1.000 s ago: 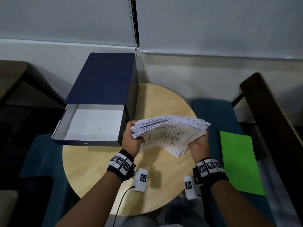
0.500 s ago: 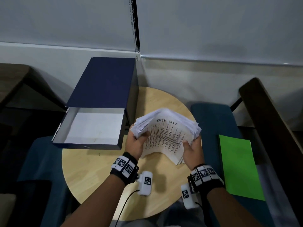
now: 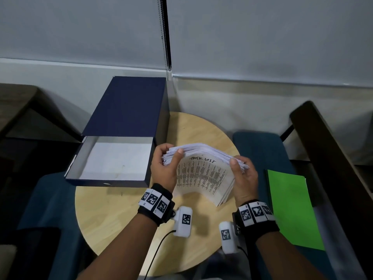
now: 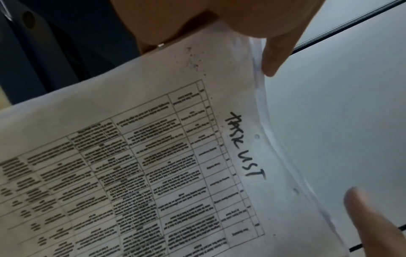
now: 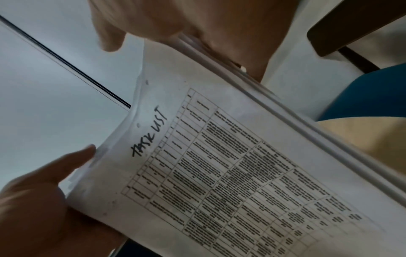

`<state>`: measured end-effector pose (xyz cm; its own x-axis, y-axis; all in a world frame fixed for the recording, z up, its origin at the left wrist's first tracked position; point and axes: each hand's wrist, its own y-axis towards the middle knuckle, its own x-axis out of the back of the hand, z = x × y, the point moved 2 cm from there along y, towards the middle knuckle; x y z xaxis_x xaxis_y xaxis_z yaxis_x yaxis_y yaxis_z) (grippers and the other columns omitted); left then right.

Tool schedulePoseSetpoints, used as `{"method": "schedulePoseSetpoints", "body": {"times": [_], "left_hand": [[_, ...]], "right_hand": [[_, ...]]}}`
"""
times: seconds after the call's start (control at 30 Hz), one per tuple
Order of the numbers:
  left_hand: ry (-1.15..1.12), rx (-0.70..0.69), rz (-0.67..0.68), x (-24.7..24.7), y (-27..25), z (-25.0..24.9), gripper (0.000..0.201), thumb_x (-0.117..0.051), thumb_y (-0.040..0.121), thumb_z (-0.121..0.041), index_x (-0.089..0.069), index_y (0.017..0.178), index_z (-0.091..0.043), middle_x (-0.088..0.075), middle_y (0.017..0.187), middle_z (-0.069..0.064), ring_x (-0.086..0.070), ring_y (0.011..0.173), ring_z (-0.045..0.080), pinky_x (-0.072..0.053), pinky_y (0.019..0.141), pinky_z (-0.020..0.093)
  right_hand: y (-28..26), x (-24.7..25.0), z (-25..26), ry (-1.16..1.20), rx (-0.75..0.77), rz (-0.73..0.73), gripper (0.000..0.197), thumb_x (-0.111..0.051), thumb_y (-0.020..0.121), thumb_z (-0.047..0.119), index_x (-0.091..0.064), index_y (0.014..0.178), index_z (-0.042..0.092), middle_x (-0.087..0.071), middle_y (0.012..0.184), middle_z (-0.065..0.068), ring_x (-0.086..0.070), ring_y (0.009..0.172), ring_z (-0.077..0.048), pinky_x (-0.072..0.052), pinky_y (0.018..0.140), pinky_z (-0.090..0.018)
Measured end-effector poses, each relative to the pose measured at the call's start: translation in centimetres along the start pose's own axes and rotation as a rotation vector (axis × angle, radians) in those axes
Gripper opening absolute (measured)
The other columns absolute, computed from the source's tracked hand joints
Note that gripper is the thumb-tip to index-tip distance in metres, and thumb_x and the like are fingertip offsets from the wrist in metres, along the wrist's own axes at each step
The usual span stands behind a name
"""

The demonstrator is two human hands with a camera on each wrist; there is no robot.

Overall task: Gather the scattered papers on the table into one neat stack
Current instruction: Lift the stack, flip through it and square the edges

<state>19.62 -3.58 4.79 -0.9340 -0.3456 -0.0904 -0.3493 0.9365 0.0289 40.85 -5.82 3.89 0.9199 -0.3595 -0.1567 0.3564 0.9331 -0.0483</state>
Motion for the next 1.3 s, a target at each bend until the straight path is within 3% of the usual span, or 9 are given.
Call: {"method": "schedulePoseSetpoints", "body": {"times": [0.2, 0.53, 0.63, 0.77, 0.97, 1.03, 1.13, 1.2, 1.3], "left_hand": [[-0.015, -0.006, -0.022, 0.6, 0.7, 0.4, 0.021, -0.065, 0.081, -0.019, -0.06, 0.096, -0.005, -0.063, 0.089, 0.002, -0.061, 0.079, 0.015, -0.051, 0.072, 0.034], [0.07, -0.038, 0.03, 0.8, 0.7, 0.4, 0.028, -0.061, 0.089, -0.042, -0.062, 0.098, -0.015, -0.064, 0.095, -0.004, -0.061, 0.09, 0.015, -0.051, 0.084, 0.034], [0.071, -0.01, 0.013, 0.7, 0.6, 0.3, 0.023, -0.071, 0.086, -0.03, -0.064, 0.096, -0.011, -0.065, 0.09, -0.006, -0.063, 0.081, 0.007, -0.054, 0.077, 0.025], [0.046, 0.031, -0.085, 0.8, 1.0, 0.9, 0.012, -0.06, 0.082, -0.021, -0.064, 0.088, -0.012, -0.065, 0.088, -0.004, -0.06, 0.08, 0.012, -0.048, 0.073, 0.031], [-0.013, 0.044, -0.069, 0.7, 1.2, 0.8, 0.013, -0.051, 0.086, -0.027, -0.063, 0.084, -0.022, -0.064, 0.089, -0.006, -0.058, 0.085, 0.015, -0.046, 0.079, 0.038], [-0.041, 0.013, 0.011, 1.0, 1.1, 1.1, 0.02, -0.055, 0.088, -0.04, -0.061, 0.097, -0.023, -0.062, 0.1, 0.002, -0.058, 0.093, 0.019, -0.047, 0.085, 0.044], [-0.021, -0.042, 0.147, 2.0, 1.0, 1.9, 0.078, -0.073, 0.07, -0.058, -0.043, 0.13, -0.017, -0.054, 0.118, 0.01, -0.059, 0.105, 0.011, -0.051, 0.092, 0.035], [0.028, -0.011, 0.23, 2.7, 1.0, 2.9, 0.097, -0.086, 0.06, -0.049, -0.032, 0.135, -0.021, -0.052, 0.123, 0.005, -0.06, 0.112, 0.013, -0.054, 0.094, 0.038], [0.18, 0.013, 0.308, 2.5, 1.0, 3.9, 0.083, -0.084, 0.064, -0.014, -0.032, 0.123, -0.043, -0.055, 0.124, 0.005, -0.061, 0.113, 0.027, -0.054, 0.093, 0.053]], "right_hand": [[0.5, 0.2, -0.1, -0.034, -0.031, -0.134, 0.013, -0.066, 0.089, 0.019, -0.063, 0.077, 0.021, -0.066, 0.061, 0.005, -0.062, 0.053, -0.004, -0.05, 0.054, -0.025], [0.7, 0.0, 0.5, -0.152, 0.022, -0.07, 0.01, -0.061, 0.086, 0.028, -0.064, 0.078, 0.023, -0.066, 0.074, -0.002, -0.062, 0.068, -0.016, -0.049, 0.062, -0.031], [0.7, -0.3, 0.6, -0.199, 0.061, -0.048, 0.01, -0.064, 0.088, 0.024, -0.065, 0.078, 0.024, -0.066, 0.075, 0.009, -0.06, 0.067, -0.002, -0.048, 0.065, -0.027], [0.4, -0.6, 0.7, -0.204, 0.118, 0.001, 0.017, -0.063, 0.08, 0.042, -0.064, 0.086, 0.026, -0.067, 0.085, 0.015, -0.062, 0.079, -0.004, -0.051, 0.072, -0.023], [0.9, -0.3, 0.1, -0.226, 0.057, -0.047, 0.013, -0.055, 0.082, 0.041, -0.061, 0.079, 0.029, -0.065, 0.083, 0.01, -0.063, 0.083, -0.026, -0.052, 0.076, -0.046], [1.0, -0.3, 0.2, -0.156, 0.052, -0.012, 0.014, -0.053, 0.086, 0.036, -0.062, 0.086, 0.025, -0.066, 0.087, 0.01, -0.062, 0.083, -0.02, -0.051, 0.075, -0.041], [0.9, 0.2, -0.2, -0.073, 0.052, 0.104, 0.047, -0.064, 0.078, 0.053, -0.056, 0.111, 0.02, -0.065, 0.106, 0.004, -0.063, 0.099, -0.027, -0.052, 0.083, -0.046], [0.6, 0.7, -0.8, -0.087, 0.047, 0.18, 0.069, -0.076, 0.069, 0.053, -0.048, 0.124, 0.023, -0.061, 0.118, 0.001, -0.061, 0.109, -0.029, -0.052, 0.089, -0.044], [0.1, 0.9, -1.8, -0.234, 0.043, 0.257, 0.075, -0.079, 0.07, 0.012, -0.037, 0.129, 0.031, -0.057, 0.121, -0.004, -0.062, 0.11, -0.02, -0.052, 0.093, -0.041]]}}
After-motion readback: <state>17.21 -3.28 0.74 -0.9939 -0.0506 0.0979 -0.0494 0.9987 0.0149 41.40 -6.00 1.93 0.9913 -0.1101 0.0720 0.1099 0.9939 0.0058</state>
